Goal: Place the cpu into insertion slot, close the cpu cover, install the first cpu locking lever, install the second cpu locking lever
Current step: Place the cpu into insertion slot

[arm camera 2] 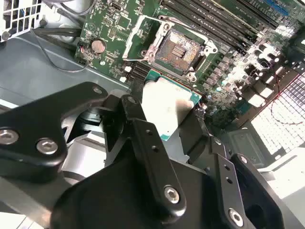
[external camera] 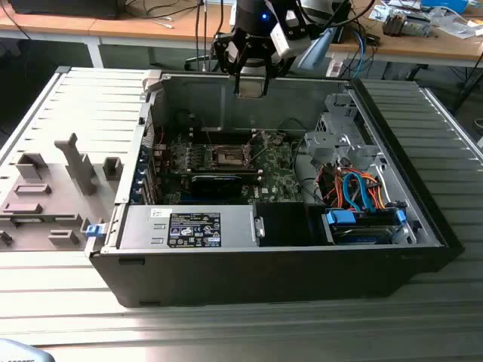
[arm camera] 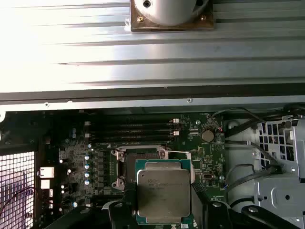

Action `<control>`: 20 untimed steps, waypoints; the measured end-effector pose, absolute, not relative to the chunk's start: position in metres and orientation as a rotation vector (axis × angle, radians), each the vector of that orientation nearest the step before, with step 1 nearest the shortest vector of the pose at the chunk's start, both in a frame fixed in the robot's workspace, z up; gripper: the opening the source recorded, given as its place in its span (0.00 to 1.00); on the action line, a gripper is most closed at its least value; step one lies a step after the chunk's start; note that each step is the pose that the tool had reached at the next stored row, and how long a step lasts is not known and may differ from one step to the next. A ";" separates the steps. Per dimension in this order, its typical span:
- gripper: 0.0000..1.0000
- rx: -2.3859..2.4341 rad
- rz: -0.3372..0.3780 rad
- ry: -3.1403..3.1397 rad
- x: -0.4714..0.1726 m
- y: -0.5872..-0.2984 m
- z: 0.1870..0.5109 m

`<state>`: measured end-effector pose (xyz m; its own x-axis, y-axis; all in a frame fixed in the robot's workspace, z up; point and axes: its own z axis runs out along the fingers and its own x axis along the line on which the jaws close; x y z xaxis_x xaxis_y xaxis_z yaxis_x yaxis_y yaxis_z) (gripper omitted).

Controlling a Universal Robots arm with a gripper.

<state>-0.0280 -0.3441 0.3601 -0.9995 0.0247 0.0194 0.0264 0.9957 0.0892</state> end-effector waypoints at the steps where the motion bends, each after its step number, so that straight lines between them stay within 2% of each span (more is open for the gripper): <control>1: 0.55 -0.040 -0.140 -3.120 -0.028 -0.344 0.360; 16: 0.55 -0.040 -0.140 -3.120 -0.028 -0.344 0.357; 20: 0.55 -0.041 -0.087 -3.122 -0.028 -0.344 0.357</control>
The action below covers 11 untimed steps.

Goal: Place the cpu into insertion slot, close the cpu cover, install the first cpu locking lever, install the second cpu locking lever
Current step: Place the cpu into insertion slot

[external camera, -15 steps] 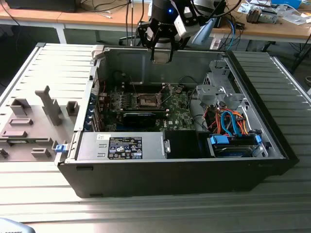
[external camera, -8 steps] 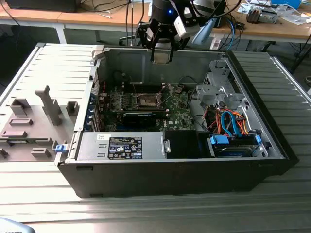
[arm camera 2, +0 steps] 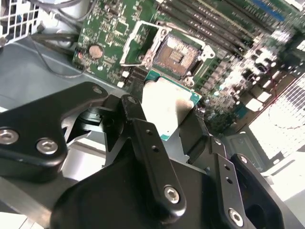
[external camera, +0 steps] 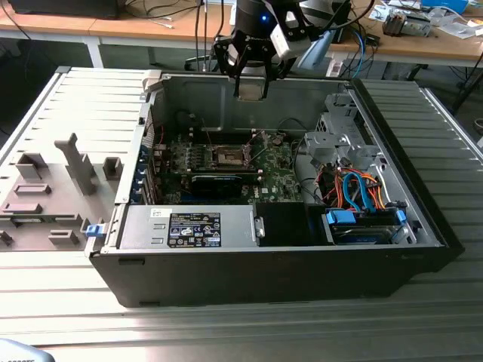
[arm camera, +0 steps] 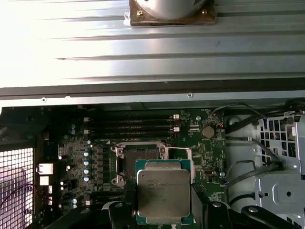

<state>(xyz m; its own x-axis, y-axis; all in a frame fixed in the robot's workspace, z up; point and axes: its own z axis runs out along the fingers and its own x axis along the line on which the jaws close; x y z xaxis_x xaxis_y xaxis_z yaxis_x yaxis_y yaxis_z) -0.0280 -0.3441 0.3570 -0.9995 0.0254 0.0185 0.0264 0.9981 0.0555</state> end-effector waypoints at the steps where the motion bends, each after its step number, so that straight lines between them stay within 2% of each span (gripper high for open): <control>1: 0.55 -0.041 -0.065 -3.123 -0.028 -0.344 0.357; 4: 0.55 -0.041 -0.040 -3.124 -0.028 -0.344 0.357; 11: 0.55 -0.041 -0.039 -3.124 -0.028 -0.344 0.356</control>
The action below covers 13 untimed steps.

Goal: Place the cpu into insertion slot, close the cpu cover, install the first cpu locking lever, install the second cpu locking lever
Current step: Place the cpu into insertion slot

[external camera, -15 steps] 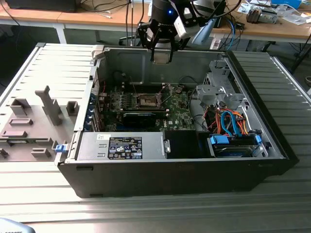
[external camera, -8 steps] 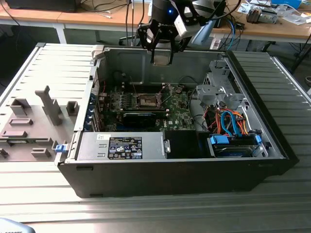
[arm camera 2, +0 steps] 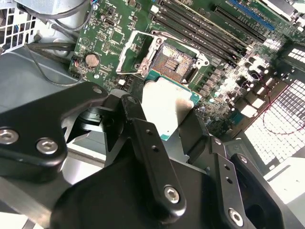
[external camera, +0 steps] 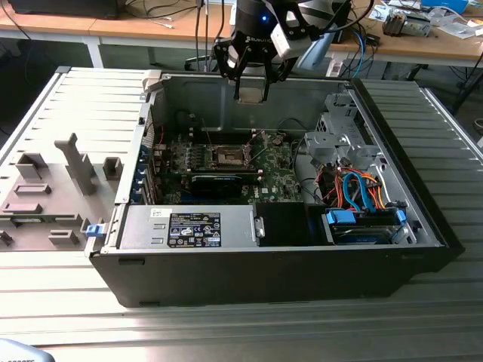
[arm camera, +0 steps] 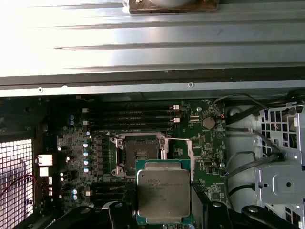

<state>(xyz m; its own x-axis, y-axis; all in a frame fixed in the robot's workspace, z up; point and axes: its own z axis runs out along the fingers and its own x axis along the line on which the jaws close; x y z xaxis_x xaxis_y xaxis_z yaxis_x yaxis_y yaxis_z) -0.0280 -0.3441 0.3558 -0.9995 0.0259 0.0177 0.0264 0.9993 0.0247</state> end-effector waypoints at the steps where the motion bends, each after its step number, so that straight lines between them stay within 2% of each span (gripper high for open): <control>1: 0.55 -0.041 -0.039 -3.124 -0.028 -0.344 0.356; 13: 0.55 -0.057 -0.032 -3.124 -0.028 -0.344 0.356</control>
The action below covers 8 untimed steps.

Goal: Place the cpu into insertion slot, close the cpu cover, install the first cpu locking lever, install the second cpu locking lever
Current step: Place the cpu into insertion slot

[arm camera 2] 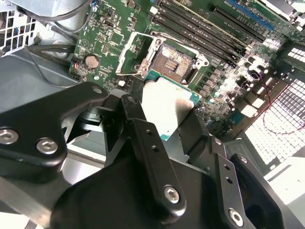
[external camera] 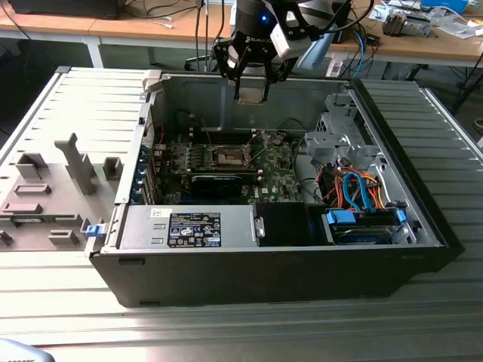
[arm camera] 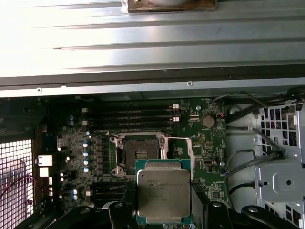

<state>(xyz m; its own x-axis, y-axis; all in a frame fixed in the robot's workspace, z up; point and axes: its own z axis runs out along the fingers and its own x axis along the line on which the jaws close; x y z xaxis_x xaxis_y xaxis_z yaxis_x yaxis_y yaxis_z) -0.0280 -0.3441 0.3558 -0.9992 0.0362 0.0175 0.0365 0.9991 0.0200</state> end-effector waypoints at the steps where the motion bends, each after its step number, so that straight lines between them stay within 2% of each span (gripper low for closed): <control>1: 0.55 -0.058 -0.031 -3.124 -0.028 -0.344 0.356; 8: 0.55 -0.063 -0.028 -3.124 -0.028 -0.344 0.356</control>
<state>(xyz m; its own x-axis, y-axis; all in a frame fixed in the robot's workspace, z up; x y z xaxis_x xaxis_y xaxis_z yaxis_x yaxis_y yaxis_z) -0.0280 -0.3441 0.3558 -0.9990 0.0403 0.0174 0.0406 0.9990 0.0175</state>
